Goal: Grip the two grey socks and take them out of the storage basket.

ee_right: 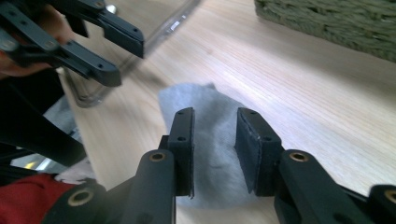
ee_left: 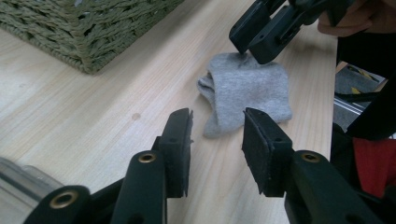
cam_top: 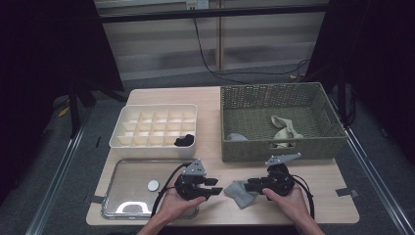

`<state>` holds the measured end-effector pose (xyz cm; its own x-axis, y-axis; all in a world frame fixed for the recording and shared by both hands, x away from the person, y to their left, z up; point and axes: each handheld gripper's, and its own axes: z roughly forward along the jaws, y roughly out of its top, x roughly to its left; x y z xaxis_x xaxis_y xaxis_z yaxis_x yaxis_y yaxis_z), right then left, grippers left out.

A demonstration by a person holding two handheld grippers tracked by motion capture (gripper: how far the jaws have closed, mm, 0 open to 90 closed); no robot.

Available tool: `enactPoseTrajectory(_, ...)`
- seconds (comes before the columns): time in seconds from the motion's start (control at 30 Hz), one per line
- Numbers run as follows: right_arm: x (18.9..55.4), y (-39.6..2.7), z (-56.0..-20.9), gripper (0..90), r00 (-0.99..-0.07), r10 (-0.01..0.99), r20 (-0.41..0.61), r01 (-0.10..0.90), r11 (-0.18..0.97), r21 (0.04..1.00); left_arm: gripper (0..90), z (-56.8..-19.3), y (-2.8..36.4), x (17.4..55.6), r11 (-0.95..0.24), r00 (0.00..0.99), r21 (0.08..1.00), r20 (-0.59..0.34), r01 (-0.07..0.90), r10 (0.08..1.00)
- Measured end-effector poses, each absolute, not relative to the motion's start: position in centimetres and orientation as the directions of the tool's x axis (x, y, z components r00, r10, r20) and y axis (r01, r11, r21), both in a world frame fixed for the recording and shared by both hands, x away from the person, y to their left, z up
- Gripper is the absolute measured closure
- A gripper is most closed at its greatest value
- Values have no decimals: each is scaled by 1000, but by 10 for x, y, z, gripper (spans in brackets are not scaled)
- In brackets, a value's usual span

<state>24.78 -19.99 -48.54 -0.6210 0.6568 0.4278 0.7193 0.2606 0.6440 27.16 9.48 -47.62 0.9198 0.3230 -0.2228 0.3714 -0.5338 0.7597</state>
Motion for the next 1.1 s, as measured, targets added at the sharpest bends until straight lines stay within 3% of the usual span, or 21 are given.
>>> enactPoseTrajectory(0.33, 255, -208, -493, 656, -591, 703, 396, 728, 254, 637, 755, -477, 79, 269, -544, 933, 762, -244, 352, 263)
enactPoseTrajectory(0.5, 254, -210, -495, 664, -583, 709, 398, 739, 258, 622, 752, -480, 64, 267, -560, 939, 755, -248, 342, 239)
enactPoseTrajectory(0.6, 252, -210, -497, 670, -582, 706, 404, 742, 258, 619, 693, -479, 58, 266, -548, 935, 758, -267, 353, 232)
enactPoseTrajectory(1.1, 247, -209, -500, 846, -577, 705, 413, 752, 262, 604, 670, -491, 38, 266, -595, 939, 726, -271, 344, 213)
